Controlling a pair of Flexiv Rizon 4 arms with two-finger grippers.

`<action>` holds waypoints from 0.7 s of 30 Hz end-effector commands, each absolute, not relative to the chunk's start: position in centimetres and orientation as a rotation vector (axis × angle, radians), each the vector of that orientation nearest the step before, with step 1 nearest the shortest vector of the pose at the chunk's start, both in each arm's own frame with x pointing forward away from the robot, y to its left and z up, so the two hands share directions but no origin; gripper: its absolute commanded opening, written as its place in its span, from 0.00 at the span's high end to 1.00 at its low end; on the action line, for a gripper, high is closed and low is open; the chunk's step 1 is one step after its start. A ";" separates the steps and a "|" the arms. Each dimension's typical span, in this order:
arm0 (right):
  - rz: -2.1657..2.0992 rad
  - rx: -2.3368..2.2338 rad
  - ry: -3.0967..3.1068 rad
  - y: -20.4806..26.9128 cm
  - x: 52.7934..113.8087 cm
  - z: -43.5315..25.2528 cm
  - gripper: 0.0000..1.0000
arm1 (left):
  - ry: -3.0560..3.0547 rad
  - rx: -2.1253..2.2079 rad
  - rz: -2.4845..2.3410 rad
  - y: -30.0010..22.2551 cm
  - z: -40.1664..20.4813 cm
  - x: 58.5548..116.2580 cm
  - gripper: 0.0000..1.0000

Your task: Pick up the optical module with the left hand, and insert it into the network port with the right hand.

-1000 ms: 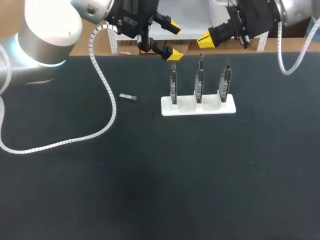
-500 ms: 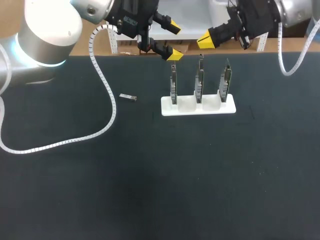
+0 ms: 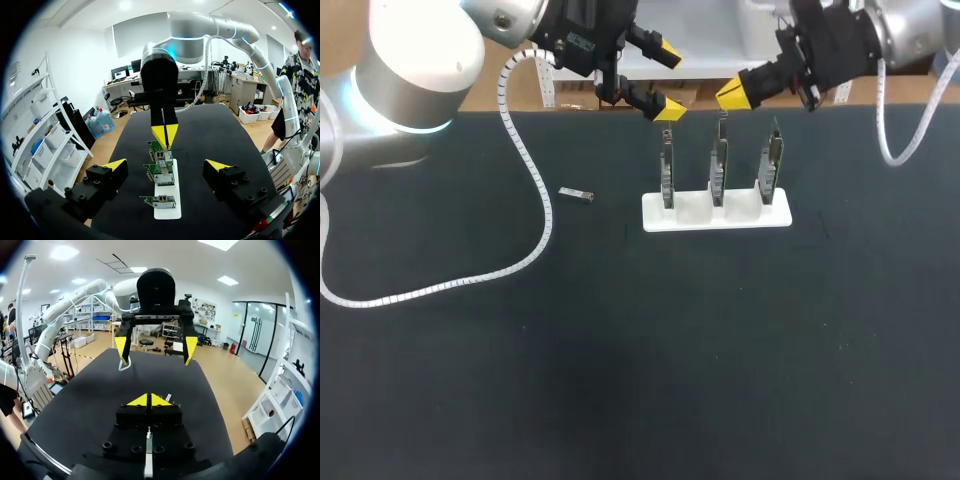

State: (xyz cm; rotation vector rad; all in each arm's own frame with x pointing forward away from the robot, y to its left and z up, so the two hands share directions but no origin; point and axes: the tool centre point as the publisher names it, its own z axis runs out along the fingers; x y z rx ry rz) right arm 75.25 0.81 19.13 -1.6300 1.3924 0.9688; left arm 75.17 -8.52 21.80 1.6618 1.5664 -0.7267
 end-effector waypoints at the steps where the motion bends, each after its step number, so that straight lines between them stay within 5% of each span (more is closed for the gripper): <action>1: 0.970 -1.624 1.399 0.6 74.9 18.7 1.00 | 1.572 1.669 -0.727 -8.6 21.9 75.4 0.00; 21: 0.982 -1.607 1.375 0.6 74.9 18.9 1.00 | 1.572 1.669 -0.727 -8.6 21.9 75.4 0.00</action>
